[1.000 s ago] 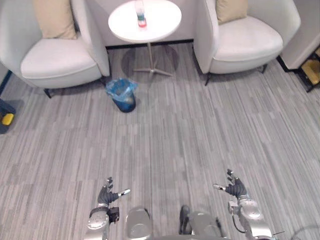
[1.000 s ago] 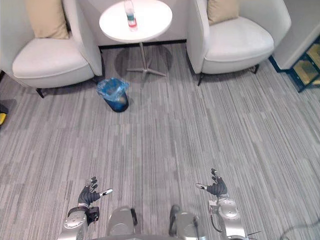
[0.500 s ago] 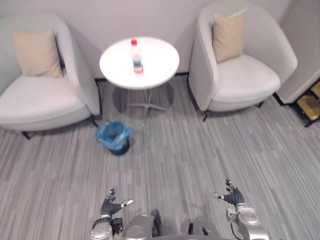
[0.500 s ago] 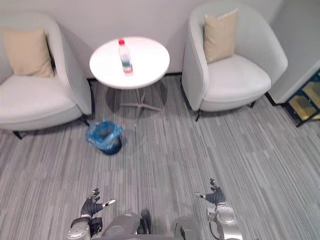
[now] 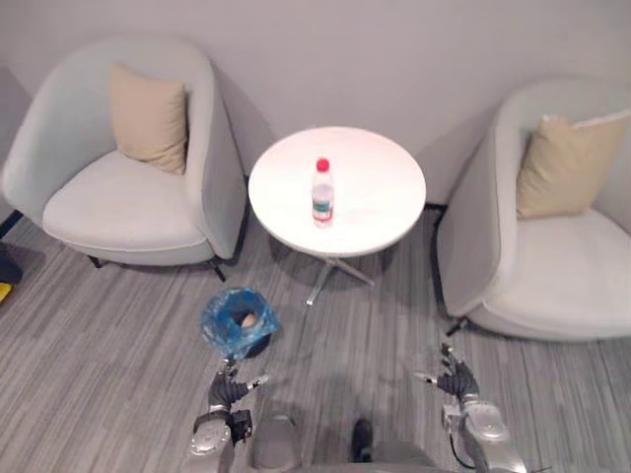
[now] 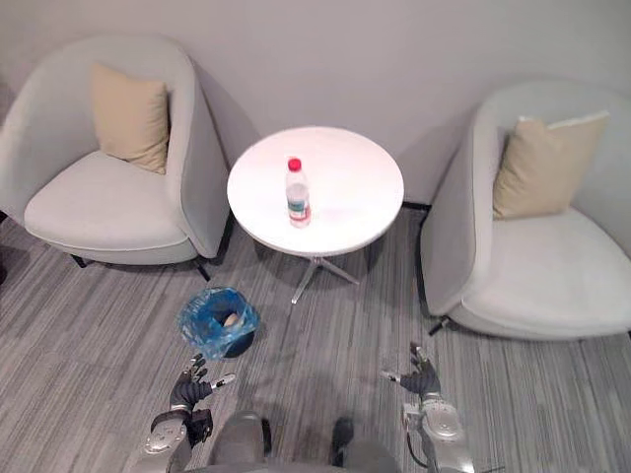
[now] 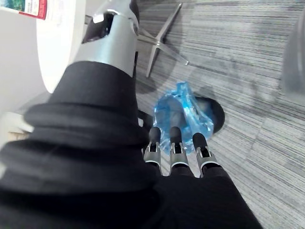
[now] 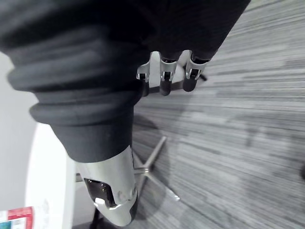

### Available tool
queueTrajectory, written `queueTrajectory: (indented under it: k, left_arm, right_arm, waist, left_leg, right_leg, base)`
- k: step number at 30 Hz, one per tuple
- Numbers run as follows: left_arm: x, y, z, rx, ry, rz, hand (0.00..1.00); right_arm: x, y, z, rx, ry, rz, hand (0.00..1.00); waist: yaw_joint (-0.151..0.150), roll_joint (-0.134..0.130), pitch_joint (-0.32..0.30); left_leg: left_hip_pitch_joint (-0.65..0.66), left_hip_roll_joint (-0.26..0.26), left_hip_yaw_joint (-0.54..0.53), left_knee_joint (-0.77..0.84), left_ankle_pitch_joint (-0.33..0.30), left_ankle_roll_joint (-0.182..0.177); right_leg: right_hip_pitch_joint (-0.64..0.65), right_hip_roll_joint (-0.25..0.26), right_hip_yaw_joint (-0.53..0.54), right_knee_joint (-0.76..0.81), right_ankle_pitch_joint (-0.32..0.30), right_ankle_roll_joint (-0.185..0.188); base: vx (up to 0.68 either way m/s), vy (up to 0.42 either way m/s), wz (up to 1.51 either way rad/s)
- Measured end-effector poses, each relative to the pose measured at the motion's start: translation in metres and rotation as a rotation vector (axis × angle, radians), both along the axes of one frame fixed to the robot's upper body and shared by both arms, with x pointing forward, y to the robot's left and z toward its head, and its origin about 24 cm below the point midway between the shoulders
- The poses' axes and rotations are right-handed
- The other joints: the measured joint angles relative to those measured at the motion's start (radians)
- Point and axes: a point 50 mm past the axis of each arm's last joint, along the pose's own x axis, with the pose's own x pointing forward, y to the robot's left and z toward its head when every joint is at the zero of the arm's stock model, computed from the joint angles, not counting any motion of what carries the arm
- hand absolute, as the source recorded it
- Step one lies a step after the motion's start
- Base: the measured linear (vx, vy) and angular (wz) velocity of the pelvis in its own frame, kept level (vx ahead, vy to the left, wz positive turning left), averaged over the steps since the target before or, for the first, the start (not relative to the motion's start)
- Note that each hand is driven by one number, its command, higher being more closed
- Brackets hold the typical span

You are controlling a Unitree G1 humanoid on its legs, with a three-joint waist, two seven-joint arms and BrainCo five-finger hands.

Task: Gather rubbish on tea table into small bin, then transfer packed bag to large trash can.

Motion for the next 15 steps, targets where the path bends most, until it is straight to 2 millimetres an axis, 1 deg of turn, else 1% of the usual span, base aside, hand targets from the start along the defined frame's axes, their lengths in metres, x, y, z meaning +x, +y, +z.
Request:
queueTrajectory:
  k: [1, 2, 3, 4, 5, 6, 7, 8, 9, 10, 11, 12, 13, 14, 15]
  left_arm:
    - [-0.005, 0.001, -0.003, -0.002, 0.019, 0.009, 0.00]
    - [-0.005, 0.002, -0.004, 0.000, 0.024, 0.011, 0.00]
    - [-0.005, 0.003, -0.003, 0.004, 0.023, 0.012, 0.00]
    - [-0.005, 0.003, -0.003, 0.005, 0.023, 0.009, 0.00]
    - [-0.006, 0.003, -0.004, 0.003, 0.027, 0.009, 0.00]
    - [-0.010, 0.002, -0.006, 0.003, 0.043, 0.004, 0.00]
    - [-0.012, 0.003, -0.007, 0.007, 0.048, -0.001, 0.00]
    - [-0.012, 0.004, -0.007, 0.013, 0.051, -0.006, 0.00]
    - [-0.013, 0.007, -0.007, 0.026, 0.056, -0.016, 0.00]
    - [-0.012, 0.011, -0.005, 0.044, 0.054, -0.029, 0.00]
    - [-0.009, 0.011, -0.004, 0.046, 0.047, -0.029, 0.00]
    - [-0.008, 0.014, -0.003, 0.053, 0.042, -0.029, 0.00]
    - [-0.007, 0.015, -0.002, 0.057, 0.038, -0.026, 0.00]
    - [-0.008, 0.017, -0.002, 0.061, 0.037, -0.018, 0.00]
    - [-0.009, 0.021, -0.002, 0.072, 0.039, -0.016, 0.00]
  right_arm:
    - [-0.001, 0.000, -0.003, 0.003, 0.017, -0.009, 0.00]
    - [-0.003, 0.002, -0.006, 0.010, 0.032, -0.010, 0.00]
    - [-0.007, 0.002, -0.007, 0.008, 0.043, -0.009, 0.00]
    - [-0.009, 0.002, -0.008, 0.003, 0.050, -0.007, 0.00]
    - [-0.008, 0.002, -0.008, 0.001, 0.050, -0.006, 0.00]
    - [-0.006, 0.003, -0.007, 0.001, 0.044, 0.001, 0.00]
    - [-0.006, 0.004, -0.007, 0.002, 0.044, 0.006, 0.00]
    - [-0.006, 0.005, -0.008, 0.005, 0.044, 0.007, 0.00]
    - [-0.007, 0.007, -0.008, 0.011, 0.046, 0.005, 0.00]
    - [-0.010, 0.007, -0.007, 0.010, 0.037, 0.002, 0.00]
    - [-0.007, 0.007, -0.003, 0.006, 0.015, 0.004, 0.00]
    - [-0.003, 0.008, 0.003, 0.002, -0.017, 0.008, 0.00]
    - [0.002, 0.008, 0.010, -0.003, -0.054, 0.012, 0.00]
    - [0.010, 0.011, 0.020, -0.008, -0.113, 0.030, 0.00]
    - [0.013, 0.013, 0.025, -0.009, -0.141, 0.040, 0.00]
  waist:
    - [0.002, 0.017, -0.006]
    - [-0.001, -0.001, -0.008]
    - [0.000, -0.028, -0.015]
    - [0.001, -0.049, -0.014]
    - [0.001, -0.054, -0.015]
    - [-0.005, -0.054, -0.015]
    - [-0.011, -0.054, -0.015]
    - [-0.017, -0.056, -0.014]
    - [-0.034, -0.060, -0.015]
    - [-0.042, -0.057, -0.014]
    - [-0.043, -0.070, -0.021]
    - [-0.044, -0.068, -0.019]
    - [-0.052, -0.067, -0.019]
    - [-0.055, -0.080, -0.027]
    - [-0.053, -0.085, -0.029]
  left_leg:
    - [0.025, -0.016, -0.014, -0.068, 0.103, 0.073]
    - [0.046, -0.035, -0.007, -0.083, 0.108, 0.070]
    - [0.095, -0.067, -0.001, -0.143, 0.104, 0.074]
    - [0.139, -0.096, 0.020, -0.181, 0.095, 0.082]
    - [0.156, -0.106, 0.025, -0.193, 0.087, 0.083]
    - [0.216, -0.123, 0.038, -0.230, 0.050, 0.090]
    - [0.237, -0.127, 0.038, -0.238, 0.041, 0.091]
    - [0.256, -0.130, 0.032, -0.245, 0.034, 0.098]
    - [0.273, -0.134, 0.014, -0.242, 0.021, 0.104]
    - [0.298, -0.136, 0.000, -0.241, 0.017, 0.101]
    - [0.307, -0.136, -0.010, -0.239, 0.017, 0.101]
    - [0.308, -0.136, -0.027, -0.237, 0.018, 0.101]
    - [0.310, -0.135, -0.047, -0.236, 0.017, 0.101]
    - [0.316, -0.139, -0.065, -0.232, 0.013, 0.092]
    - [0.319, -0.148, -0.076, -0.229, 0.003, 0.075]
  right_leg:
    - [0.016, 0.009, 0.021, 0.012, -0.036, 0.017]
    - [0.024, -0.010, 0.024, 0.020, -0.041, 0.024]
    - [0.033, -0.048, 0.029, 0.049, -0.061, 0.041]
    - [0.024, -0.080, 0.043, 0.112, -0.099, 0.052]
    - [0.011, -0.093, 0.052, 0.159, -0.114, 0.065]
    - [-0.059, -0.114, 0.069, 0.366, -0.127, 0.092]
    - [-0.091, -0.117, 0.069, 0.455, -0.118, 0.109]
    - [-0.125, -0.124, 0.069, 0.545, -0.102, 0.133]
    - [-0.161, -0.133, 0.072, 0.625, -0.122, 0.130]
    - [-0.198, -0.136, 0.081, 0.633, -0.160, 0.098]
    - [-0.220, -0.131, 0.090, 0.601, -0.172, 0.092]
    - [-0.241, -0.123, 0.107, 0.555, -0.173, 0.089]
    - [-0.258, -0.117, 0.125, 0.504, -0.170, 0.085]
    - [-0.260, -0.104, 0.165, 0.379, -0.126, 0.079]
    - [-0.259, -0.105, 0.182, 0.321, -0.055, 0.070]
  base:
    - [0.30, 0.070, -0.15]
    - [0.44, 0.110, -0.06]
    - [0.35, 0.073, 0.03]
    - [0.33, 0.080, -0.05]
    - [0.33, 0.096, -0.31]
    - [0.24, 0.089, -0.28]
    - [0.24, 0.091, -0.20]
    - [0.19, 0.050, 0.19]
    - [0.28, 0.039, 0.48]
    - [0.35, 0.008, 0.63]
    - [0.30, -0.019, 0.60]
    - [0.25, -0.066, 0.52]
    - [0.27, -0.122, 0.68]
    - [0.22, -0.110, 0.63]
    - [0.22, -0.124, 0.54]
